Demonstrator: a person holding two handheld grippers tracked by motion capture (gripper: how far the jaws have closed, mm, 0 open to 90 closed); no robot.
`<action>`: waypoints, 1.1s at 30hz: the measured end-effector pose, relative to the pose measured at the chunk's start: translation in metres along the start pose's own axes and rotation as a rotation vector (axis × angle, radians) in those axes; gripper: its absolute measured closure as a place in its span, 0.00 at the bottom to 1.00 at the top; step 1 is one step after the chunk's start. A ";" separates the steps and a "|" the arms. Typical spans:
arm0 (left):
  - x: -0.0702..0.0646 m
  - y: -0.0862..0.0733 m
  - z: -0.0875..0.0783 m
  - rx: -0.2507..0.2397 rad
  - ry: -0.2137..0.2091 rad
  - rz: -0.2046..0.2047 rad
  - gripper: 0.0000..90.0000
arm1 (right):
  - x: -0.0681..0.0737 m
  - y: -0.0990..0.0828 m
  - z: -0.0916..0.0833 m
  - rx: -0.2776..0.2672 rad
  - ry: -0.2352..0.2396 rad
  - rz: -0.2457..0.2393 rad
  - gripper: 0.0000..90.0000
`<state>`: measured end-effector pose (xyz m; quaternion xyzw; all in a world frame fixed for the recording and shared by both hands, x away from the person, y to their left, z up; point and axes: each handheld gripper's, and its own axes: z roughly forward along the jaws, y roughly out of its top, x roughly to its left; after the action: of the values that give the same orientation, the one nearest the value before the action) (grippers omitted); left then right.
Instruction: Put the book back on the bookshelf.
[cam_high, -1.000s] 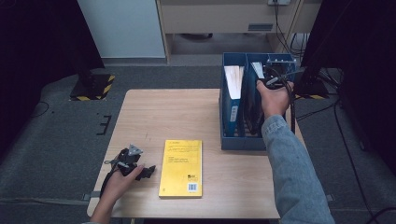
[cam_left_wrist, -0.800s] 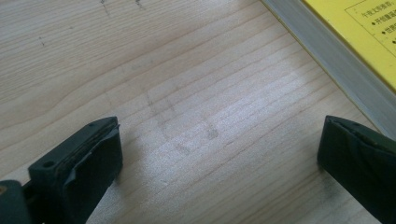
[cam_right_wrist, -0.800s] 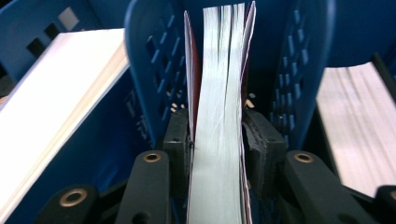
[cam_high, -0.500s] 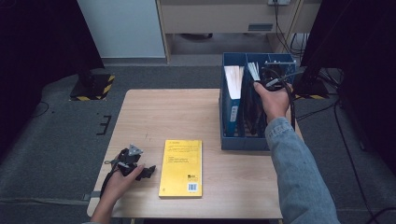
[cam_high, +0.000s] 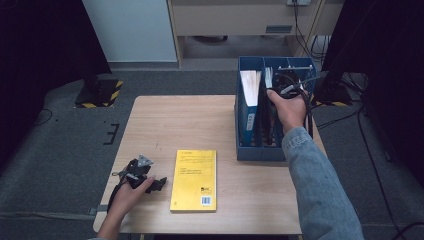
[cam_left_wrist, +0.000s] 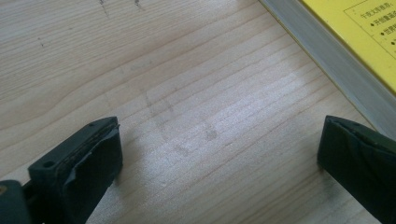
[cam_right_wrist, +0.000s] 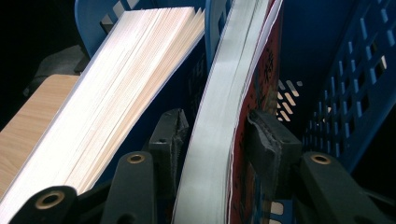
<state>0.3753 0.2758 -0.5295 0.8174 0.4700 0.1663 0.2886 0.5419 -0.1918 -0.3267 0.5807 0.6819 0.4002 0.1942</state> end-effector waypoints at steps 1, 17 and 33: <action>0.000 0.000 0.000 0.001 0.000 0.000 0.00 | 0.000 0.000 0.000 -0.002 -0.001 -0.001 0.61; -0.001 0.000 0.001 -0.005 0.000 -0.002 0.00 | 0.004 -0.003 -0.016 -0.008 -0.023 -0.121 0.29; -0.002 0.001 0.001 -0.007 0.000 -0.001 0.00 | 0.002 -0.017 -0.038 -0.019 -0.033 -0.187 0.22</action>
<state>0.3755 0.2730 -0.5301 0.8162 0.4699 0.1680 0.2914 0.5023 -0.2021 -0.3163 0.5192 0.7259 0.3773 0.2474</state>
